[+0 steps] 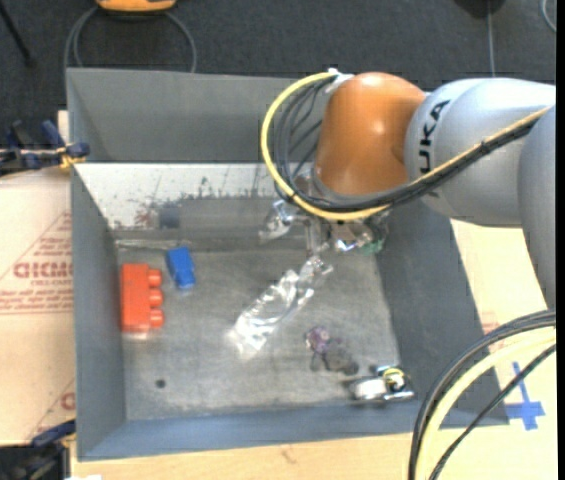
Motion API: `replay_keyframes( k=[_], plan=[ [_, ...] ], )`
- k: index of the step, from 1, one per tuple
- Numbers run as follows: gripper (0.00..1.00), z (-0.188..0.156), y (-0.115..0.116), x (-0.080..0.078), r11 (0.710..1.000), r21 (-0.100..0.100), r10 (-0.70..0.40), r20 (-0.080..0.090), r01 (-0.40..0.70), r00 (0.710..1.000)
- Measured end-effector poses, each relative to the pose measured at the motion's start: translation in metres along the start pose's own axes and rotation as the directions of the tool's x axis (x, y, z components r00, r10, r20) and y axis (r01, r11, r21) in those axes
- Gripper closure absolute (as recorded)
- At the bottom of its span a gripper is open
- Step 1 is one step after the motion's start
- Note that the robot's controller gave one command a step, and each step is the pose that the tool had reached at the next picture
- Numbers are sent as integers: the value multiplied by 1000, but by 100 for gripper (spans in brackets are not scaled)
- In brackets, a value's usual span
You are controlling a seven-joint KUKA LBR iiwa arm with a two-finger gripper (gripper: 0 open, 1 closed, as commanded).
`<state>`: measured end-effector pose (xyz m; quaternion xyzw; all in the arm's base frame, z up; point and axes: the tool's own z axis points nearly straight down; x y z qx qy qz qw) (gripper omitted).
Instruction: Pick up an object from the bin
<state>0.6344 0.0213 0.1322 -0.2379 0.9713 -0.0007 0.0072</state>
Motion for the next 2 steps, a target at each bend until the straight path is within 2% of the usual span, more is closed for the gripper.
replay_keyframes(
  k=[1,2],
  plan=[
    [0,-10,20,14,904,-8,-428,-8,428,904],
    [0,45,31,17,641,-5,-768,0,768,641]
  ],
)
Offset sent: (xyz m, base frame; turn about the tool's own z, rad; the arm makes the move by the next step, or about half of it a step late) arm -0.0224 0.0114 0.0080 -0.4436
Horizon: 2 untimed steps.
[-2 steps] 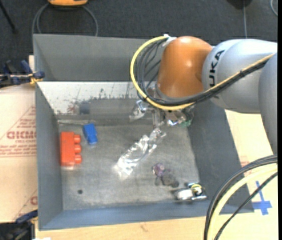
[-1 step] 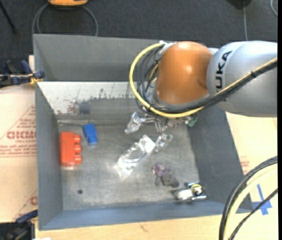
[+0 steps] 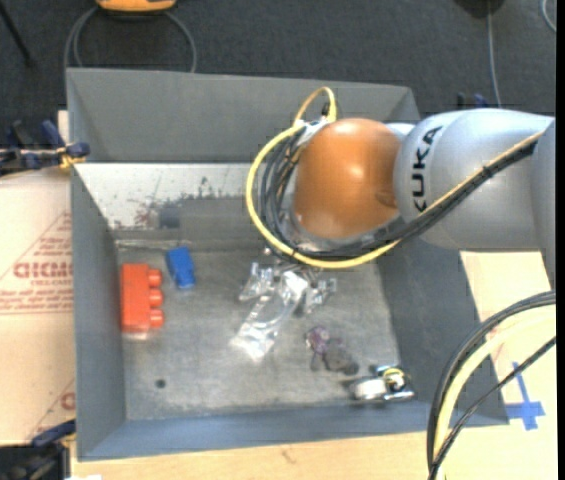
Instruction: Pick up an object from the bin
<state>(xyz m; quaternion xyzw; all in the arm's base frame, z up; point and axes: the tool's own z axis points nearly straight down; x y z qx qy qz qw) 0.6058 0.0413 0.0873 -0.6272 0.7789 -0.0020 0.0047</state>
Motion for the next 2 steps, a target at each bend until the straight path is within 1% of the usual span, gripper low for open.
replay_keyframes(
  k=[1,2],
  plan=[
    [0,9,10,-8,976,8,-216,-3,216,976],
    [100,7,10,-9,977,10,-215,-2,215,977]
  ],
)
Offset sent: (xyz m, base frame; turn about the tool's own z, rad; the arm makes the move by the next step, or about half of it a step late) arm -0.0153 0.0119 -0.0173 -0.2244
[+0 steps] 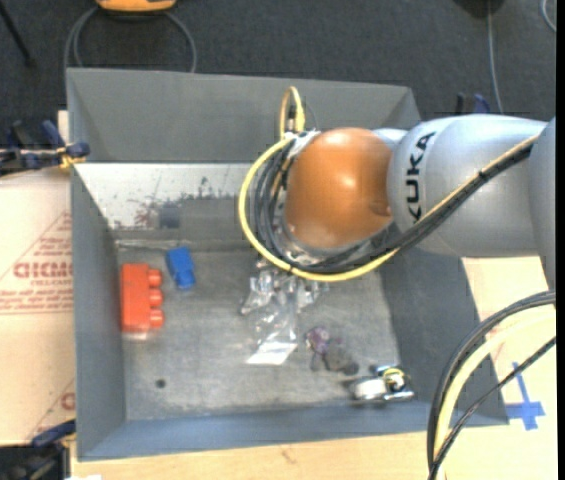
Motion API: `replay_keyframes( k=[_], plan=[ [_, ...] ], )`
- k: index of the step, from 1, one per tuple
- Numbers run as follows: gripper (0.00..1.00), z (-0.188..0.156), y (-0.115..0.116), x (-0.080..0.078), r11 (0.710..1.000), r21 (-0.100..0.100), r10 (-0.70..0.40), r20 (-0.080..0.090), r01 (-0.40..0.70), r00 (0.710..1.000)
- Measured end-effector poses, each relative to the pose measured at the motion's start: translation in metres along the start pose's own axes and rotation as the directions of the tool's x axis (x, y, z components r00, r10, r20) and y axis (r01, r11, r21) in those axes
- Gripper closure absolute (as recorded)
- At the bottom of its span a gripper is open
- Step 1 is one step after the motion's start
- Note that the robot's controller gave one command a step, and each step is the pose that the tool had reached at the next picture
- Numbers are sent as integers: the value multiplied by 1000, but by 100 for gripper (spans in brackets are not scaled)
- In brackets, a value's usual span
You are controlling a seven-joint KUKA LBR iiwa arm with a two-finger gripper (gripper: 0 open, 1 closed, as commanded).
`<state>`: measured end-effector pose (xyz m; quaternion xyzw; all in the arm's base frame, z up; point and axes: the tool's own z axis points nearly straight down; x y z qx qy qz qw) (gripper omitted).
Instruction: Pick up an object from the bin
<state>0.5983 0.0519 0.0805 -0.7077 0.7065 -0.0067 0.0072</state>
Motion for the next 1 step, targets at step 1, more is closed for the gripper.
replay_keyframes(
  k=[1],
  plan=[
    [100,-24,-2,1,1000,-16,5,0,-5,1000]
  ],
)
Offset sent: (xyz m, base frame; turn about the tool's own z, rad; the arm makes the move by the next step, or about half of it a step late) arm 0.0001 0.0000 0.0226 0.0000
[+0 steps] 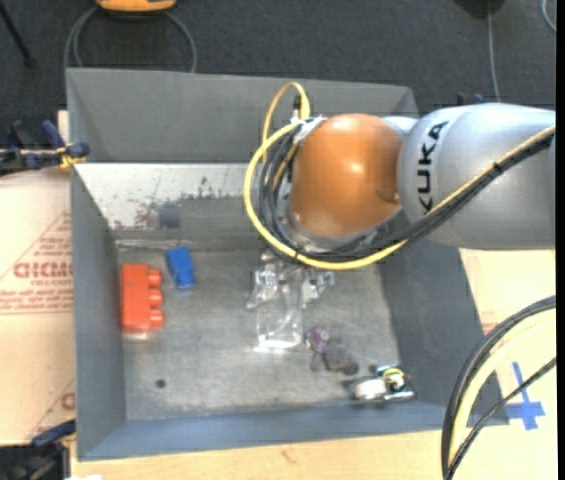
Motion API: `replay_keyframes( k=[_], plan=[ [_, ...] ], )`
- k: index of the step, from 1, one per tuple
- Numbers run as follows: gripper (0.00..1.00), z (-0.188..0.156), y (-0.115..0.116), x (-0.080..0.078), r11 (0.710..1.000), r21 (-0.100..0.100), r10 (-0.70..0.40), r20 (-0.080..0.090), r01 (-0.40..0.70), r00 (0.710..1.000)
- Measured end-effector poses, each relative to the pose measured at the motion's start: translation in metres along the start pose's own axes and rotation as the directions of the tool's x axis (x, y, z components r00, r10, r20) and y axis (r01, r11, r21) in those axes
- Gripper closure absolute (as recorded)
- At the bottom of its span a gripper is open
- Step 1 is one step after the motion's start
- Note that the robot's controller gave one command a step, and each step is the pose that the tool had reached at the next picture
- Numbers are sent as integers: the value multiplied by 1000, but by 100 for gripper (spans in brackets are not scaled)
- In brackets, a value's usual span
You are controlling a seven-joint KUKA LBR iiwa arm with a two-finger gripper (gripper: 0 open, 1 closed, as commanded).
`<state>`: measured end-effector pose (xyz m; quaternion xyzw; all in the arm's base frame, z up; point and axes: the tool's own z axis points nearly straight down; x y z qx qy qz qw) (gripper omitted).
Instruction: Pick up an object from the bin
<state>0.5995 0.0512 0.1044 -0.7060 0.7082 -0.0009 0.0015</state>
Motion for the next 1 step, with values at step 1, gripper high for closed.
replay_keyframes(
  k=[1],
  plan=[
    [100,-94,-2,1,1000,4,4,0,-4,1000]
  ],
)
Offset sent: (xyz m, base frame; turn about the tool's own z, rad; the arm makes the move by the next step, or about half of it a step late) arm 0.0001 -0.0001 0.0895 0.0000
